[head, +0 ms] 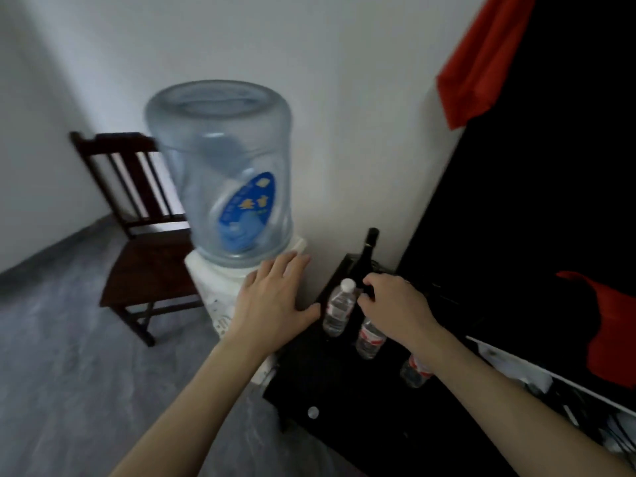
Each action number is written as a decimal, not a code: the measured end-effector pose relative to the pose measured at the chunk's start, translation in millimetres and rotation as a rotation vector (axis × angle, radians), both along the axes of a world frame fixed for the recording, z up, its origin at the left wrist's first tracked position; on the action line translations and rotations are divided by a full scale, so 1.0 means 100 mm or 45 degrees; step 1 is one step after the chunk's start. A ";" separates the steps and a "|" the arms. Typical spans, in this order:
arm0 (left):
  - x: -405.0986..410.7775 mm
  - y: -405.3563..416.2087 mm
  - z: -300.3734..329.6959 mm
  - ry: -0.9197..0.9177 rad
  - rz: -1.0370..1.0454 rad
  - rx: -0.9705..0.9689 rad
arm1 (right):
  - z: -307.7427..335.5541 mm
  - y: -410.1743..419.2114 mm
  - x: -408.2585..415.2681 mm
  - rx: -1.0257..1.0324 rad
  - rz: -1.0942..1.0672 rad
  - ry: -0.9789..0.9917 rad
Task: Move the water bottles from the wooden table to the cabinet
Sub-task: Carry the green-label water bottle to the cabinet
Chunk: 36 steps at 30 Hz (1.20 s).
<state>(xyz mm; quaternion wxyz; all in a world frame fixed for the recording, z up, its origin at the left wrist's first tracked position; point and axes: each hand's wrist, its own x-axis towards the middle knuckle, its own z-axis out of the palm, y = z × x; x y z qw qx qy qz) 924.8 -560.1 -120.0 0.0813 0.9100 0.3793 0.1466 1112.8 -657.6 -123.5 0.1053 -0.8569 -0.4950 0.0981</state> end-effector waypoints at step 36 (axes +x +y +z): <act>-4.41 -1.36 0.23 0.289 2.120 -0.156 | 0.33 1.04 -5.21 0.339 2.066 -0.069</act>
